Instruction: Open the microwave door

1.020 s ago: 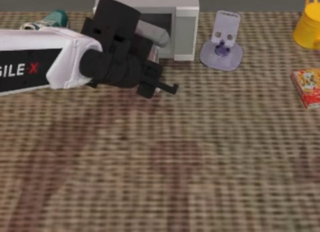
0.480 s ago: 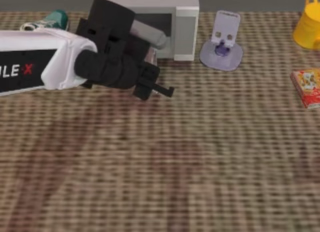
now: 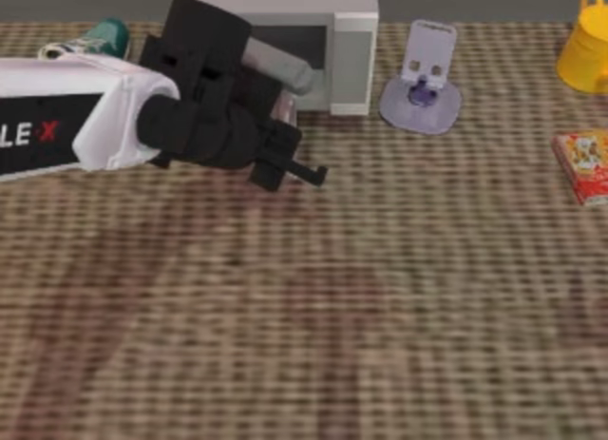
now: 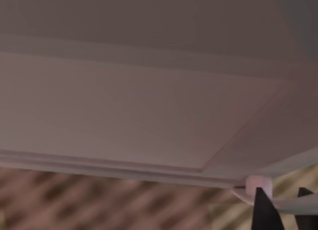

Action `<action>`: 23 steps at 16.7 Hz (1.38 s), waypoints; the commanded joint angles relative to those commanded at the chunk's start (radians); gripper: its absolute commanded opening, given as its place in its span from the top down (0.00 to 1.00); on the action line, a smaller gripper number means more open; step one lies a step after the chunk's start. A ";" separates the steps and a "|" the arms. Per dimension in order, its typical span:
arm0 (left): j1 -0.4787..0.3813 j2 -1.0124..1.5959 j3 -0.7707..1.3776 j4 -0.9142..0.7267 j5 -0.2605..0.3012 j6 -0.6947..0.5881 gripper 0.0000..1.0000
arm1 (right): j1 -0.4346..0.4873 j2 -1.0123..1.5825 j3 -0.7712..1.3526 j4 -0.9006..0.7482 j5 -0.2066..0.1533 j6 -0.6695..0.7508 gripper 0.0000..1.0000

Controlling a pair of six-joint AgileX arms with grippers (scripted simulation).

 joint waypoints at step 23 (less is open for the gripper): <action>0.008 -0.010 -0.012 -0.003 0.029 0.026 1.00 | 0.000 0.000 0.000 0.000 0.000 0.000 0.00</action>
